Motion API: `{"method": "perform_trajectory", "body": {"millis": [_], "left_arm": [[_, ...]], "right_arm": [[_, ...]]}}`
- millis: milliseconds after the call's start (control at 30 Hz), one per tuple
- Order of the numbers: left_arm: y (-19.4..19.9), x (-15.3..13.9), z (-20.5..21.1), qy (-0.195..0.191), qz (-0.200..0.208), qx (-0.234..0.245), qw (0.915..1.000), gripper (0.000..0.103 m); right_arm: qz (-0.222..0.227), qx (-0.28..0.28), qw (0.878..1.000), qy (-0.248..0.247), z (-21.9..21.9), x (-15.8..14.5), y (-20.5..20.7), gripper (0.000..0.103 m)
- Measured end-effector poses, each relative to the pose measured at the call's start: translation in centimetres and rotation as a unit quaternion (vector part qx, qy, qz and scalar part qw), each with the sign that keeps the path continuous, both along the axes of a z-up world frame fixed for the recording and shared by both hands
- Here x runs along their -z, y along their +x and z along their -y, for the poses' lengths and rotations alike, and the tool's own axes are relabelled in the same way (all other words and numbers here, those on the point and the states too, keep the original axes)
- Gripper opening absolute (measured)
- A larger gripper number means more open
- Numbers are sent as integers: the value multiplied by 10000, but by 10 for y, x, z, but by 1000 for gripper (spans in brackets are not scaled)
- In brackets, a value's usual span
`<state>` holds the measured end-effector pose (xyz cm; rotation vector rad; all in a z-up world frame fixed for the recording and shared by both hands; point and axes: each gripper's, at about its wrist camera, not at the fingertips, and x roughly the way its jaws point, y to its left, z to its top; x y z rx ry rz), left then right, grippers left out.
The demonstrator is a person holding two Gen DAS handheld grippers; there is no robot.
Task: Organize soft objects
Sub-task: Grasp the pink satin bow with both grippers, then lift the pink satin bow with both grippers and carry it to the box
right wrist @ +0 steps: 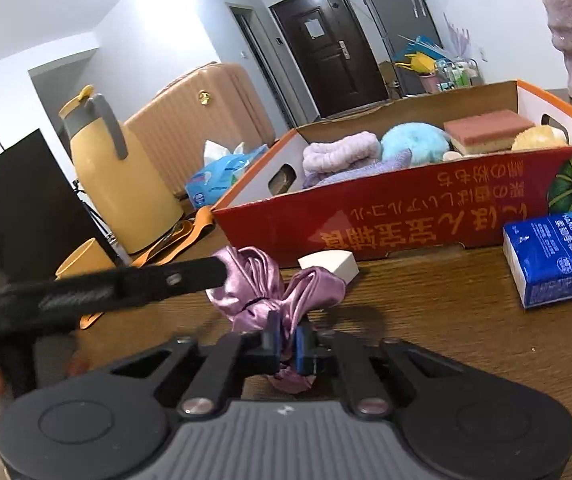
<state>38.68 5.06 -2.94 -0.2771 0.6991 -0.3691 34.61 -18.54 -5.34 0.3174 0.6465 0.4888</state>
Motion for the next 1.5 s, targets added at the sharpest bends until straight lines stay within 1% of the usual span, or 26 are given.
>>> {"method": "perform_trajectory", "body": {"millis": [33, 67, 100, 167, 233, 367, 500, 567, 633, 700, 767, 833, 967, 1033, 1067, 1100, 1133, 1200, 1267, 1300, 1367, 1400, 1433, 1500], "left_arm": [[8, 5, -4, -336, -231, 104, 9991, 42], [12, 8, -7, -520, -357, 191, 9978, 27], [13, 10, -8, -609, -438, 230, 9969, 25], [6, 7, -7, -604, -385, 221, 9972, 21], [-7, -4, -4, -591, -230, 173, 9978, 19], [-45, -46, 8, -472, 236, 72, 9986, 19], [-103, -78, 18, -525, 661, -67, 9964, 19], [-134, -82, 24, -592, 786, -95, 9951, 19], [-161, -78, 29, -668, 757, -120, 9948, 19], [-184, -70, 30, -781, 644, -155, 9947, 19], [-207, -60, 29, -707, 658, -207, 9951, 19], [-223, -42, 30, -614, 550, -254, 9963, 19], [-241, -1, 30, -484, 167, -148, 9986, 19], [-245, 11, 30, -389, 84, -170, 9991, 18], [-247, 13, 30, -344, 94, -172, 9992, 18], [-249, 15, 29, -318, 129, -151, 9993, 18], [-250, 15, 28, -326, 138, -147, 9993, 18], [-249, 15, 27, -371, 111, -153, 9991, 18], [-249, 15, 29, -350, 148, -135, 9992, 18], [-251, 15, 29, -338, 157, -135, 9992, 18], [-250, 17, 28, -349, 128, -149, 9992, 18], [-249, 17, 27, -381, 112, -149, 9991, 18], [-249, 17, 27, -401, 100, -141, 9990, 18], [-249, 17, 26, -380, 111, -108, 9992, 19]], "right_arm": [[5, -14, 10000, -22, 1, -2, -2, 6], [14, -43, 10000, -69, 1, -3, -3, 6], [42, -81, 9999, -130, 0, -4, -4, 5], [102, -100, 9997, -211, 0, -9, -8, 5], [180, -94, 9995, -251, 2, -15, -11, 4], [511, -50, 9984, -223, 13, -44, -28, 4], [996, -82, 9950, -66, 26, -79, -72, 4], [1207, -56, 9927, -21, 32, -88, -102, 4], [1278, 2, 9918, 56, 39, -91, -127, 4], [1295, 26, 9915, 65, 44, -89, -151, 4], [1290, -22, 9916, -16, 45, -84, -174, 4], [1219, -103, 9924, -126, 42, -74, -190, 4], [793, -40, 9964, -282, 36, -37, -205, 5], [661, -2, 9968, -456, 31, -21, -209, 5], [615, 10, 9970, -462, 31, -15, -210, 6], [654, 31, 9968, -464, 30, -12, -213, 10], [751, 93, 9959, -497, 29, -10, -217, 17], [875, 247, 9939, -629, 26, -8, -222, 22], [944, 309, 9924, -726, 24, -7, -224, 23], [929, 325, 9926, -718, 26, -6, -223, 24], [865, 372, 9939, -574, 30, -2, -219, 31], [813, 429, 9944, -516, 32, 0, -216, 39], [765, 463, 9949, -465, 34, 2, -214, 43], [643, 448, 9964, -334, 38, 5, -210, 41]]}}
